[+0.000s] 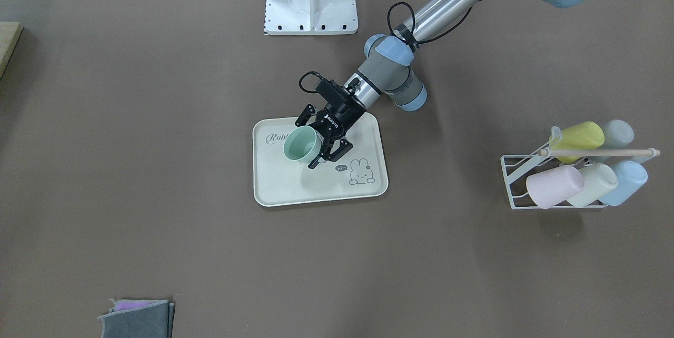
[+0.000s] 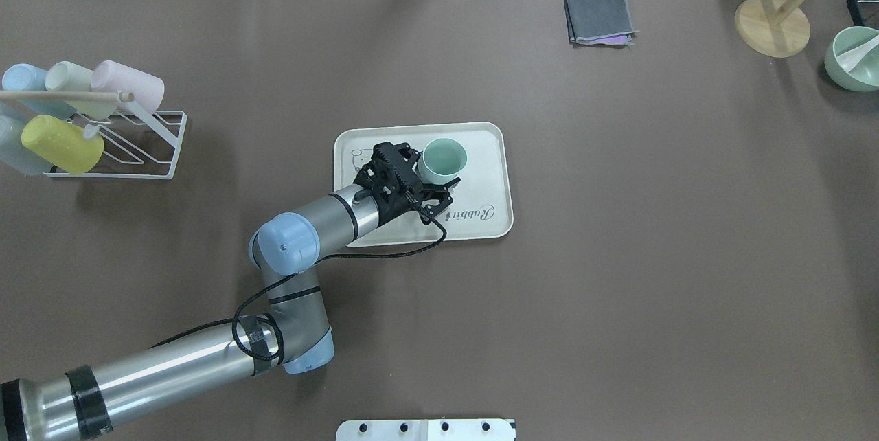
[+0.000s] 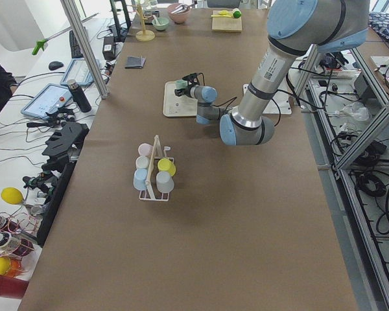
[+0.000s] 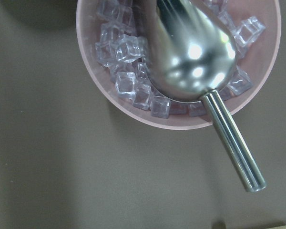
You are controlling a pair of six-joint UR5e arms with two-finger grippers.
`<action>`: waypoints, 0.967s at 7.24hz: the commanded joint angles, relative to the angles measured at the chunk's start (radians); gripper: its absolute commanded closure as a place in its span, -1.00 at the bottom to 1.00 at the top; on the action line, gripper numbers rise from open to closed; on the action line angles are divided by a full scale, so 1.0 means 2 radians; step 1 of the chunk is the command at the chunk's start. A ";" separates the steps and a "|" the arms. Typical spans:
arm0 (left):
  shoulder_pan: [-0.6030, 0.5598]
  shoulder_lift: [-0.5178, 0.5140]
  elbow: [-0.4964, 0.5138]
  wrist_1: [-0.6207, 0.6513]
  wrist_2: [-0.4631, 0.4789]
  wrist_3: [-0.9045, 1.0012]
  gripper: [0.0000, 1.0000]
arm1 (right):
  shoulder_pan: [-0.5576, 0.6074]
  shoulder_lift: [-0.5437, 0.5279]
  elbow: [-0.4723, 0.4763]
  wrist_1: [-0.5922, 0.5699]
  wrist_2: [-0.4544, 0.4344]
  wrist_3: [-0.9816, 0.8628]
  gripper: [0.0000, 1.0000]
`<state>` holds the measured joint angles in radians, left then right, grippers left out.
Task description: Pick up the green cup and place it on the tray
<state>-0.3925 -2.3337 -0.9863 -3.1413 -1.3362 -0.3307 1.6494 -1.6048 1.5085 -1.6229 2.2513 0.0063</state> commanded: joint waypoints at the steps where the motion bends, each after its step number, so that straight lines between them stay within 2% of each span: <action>1: 0.000 0.000 0.000 0.000 -0.001 0.006 1.00 | 0.000 0.000 0.000 0.000 0.000 0.001 -1.00; 2: -0.001 0.000 0.000 0.000 -0.001 0.005 0.95 | 0.000 0.000 0.000 -0.001 0.000 0.001 -1.00; 3: -0.001 0.000 -0.001 0.000 -0.001 0.005 0.64 | 0.000 0.000 0.000 0.000 0.000 0.001 -1.00; 4: -0.002 0.000 -0.001 0.000 -0.001 0.005 0.52 | 0.001 0.001 0.000 0.000 0.000 0.001 -1.00; 7: -0.003 0.005 -0.005 -0.002 -0.005 -0.024 -0.14 | 0.000 0.003 0.000 0.000 0.000 0.005 -1.00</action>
<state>-0.3980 -2.3305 -0.9914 -3.1434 -1.3443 -0.3481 1.6493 -1.5996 1.5094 -1.6230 2.2519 0.0132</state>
